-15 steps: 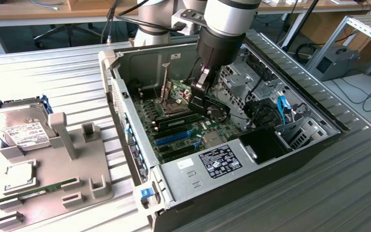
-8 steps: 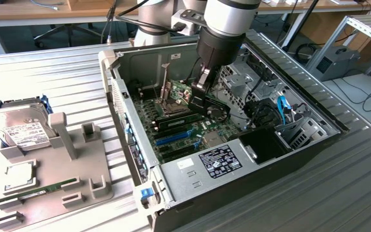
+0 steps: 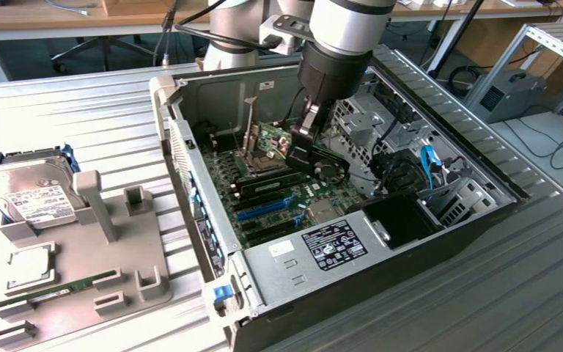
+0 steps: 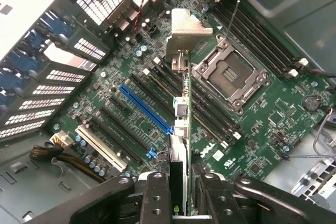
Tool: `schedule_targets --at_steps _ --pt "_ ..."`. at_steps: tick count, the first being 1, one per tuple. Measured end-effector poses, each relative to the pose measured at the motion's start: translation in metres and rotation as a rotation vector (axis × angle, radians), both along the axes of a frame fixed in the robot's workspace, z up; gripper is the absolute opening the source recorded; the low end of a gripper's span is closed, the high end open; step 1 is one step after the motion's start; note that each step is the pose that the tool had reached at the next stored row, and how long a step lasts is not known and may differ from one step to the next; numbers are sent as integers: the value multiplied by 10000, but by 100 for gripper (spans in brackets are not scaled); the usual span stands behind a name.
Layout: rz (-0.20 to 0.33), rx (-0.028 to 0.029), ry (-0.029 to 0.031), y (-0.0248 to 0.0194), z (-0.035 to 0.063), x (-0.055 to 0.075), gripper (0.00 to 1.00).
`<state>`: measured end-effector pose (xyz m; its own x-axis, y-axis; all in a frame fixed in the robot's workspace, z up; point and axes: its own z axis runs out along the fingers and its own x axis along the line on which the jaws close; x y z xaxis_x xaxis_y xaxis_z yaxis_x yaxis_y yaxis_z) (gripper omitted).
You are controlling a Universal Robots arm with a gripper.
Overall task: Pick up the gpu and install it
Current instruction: 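Insert the gpu into the slot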
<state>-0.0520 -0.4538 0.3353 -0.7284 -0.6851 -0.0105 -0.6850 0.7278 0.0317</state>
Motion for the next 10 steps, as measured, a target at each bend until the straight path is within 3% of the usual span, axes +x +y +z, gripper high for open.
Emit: schedule_targets --at_steps 10 --pt "309 0 0 0 -4 0 26"
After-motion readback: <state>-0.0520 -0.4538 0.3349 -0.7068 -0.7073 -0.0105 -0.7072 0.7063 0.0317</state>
